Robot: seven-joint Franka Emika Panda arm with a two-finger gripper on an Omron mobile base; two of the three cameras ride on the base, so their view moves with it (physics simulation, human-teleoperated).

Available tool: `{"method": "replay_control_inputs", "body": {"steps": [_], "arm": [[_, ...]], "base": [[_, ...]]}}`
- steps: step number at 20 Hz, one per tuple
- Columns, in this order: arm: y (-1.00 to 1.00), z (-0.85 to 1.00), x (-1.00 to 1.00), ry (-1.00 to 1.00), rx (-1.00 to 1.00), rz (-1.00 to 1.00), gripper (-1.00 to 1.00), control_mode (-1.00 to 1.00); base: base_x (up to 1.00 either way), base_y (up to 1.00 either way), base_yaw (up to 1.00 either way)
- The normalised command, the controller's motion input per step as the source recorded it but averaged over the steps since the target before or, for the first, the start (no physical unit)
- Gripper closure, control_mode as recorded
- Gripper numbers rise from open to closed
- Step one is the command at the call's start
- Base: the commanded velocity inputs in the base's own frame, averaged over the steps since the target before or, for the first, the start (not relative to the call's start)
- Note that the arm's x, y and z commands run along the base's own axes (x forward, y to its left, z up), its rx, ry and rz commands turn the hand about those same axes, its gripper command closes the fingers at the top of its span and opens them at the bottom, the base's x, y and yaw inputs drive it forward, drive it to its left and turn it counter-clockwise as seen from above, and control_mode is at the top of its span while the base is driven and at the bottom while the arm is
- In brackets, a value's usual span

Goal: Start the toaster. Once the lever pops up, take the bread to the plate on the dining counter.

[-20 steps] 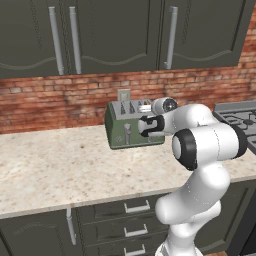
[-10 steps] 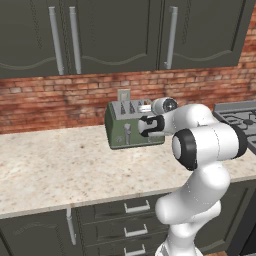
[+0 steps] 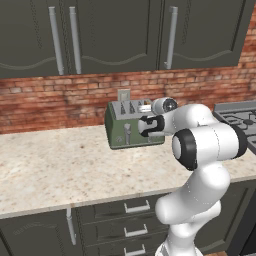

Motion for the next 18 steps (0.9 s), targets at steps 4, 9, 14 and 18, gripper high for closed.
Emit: {"method": "replay_control_inputs", "body": {"steps": [4,9,14,18], "arm": [[0.0,0.0,0.0,0.0,0.0,0.0,-1.0,-1.0],[0.0,0.0,0.0,0.0,0.0,0.0,-1.0,-1.0],[0.0,0.0,0.0,0.0,0.0,0.0,-1.0,-1.0],[0.0,0.0,0.0,0.0,0.0,0.0,-1.0,-1.0]], "base": [[0.0,0.0,0.0],[0.0,0.0,0.0],[0.0,0.0,0.0],[0.0,0.0,0.0]]}}
